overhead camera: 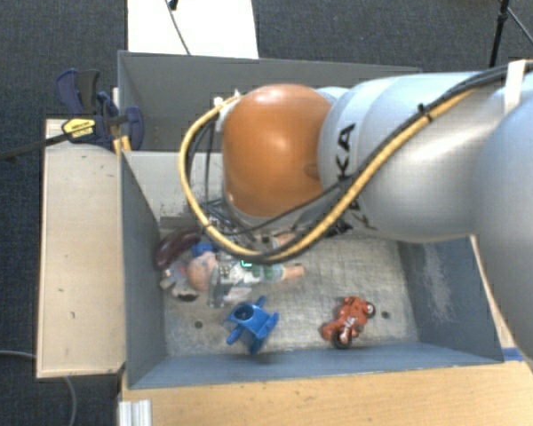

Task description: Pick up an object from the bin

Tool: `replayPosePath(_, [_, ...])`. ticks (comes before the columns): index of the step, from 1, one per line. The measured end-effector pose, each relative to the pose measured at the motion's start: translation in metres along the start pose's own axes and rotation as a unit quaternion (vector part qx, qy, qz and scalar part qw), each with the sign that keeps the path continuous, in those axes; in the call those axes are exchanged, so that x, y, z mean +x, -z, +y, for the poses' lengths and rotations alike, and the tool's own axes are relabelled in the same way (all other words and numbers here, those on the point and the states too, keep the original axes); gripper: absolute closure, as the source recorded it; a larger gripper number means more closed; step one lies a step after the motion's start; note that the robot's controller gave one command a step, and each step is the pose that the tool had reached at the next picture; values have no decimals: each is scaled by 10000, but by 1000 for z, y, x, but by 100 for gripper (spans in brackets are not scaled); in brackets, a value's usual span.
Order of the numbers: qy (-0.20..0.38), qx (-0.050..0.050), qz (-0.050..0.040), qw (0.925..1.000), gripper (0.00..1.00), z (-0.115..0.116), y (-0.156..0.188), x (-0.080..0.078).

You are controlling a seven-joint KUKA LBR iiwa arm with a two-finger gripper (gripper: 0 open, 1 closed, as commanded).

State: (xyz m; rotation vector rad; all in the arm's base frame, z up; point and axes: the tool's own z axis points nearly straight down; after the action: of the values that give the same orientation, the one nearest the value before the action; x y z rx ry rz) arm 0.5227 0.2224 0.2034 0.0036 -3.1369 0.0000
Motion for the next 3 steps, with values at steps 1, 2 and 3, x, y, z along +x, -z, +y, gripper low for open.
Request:
replayPosePath(1, [-18,-7,-34,10000,0,-1,3,-2])
replayPosePath(2, [507,-10,-55,9987,0,-2,-31,-4])
replayPosePath(3, [671,-62,-95,9977,100,-6,-127,-9])
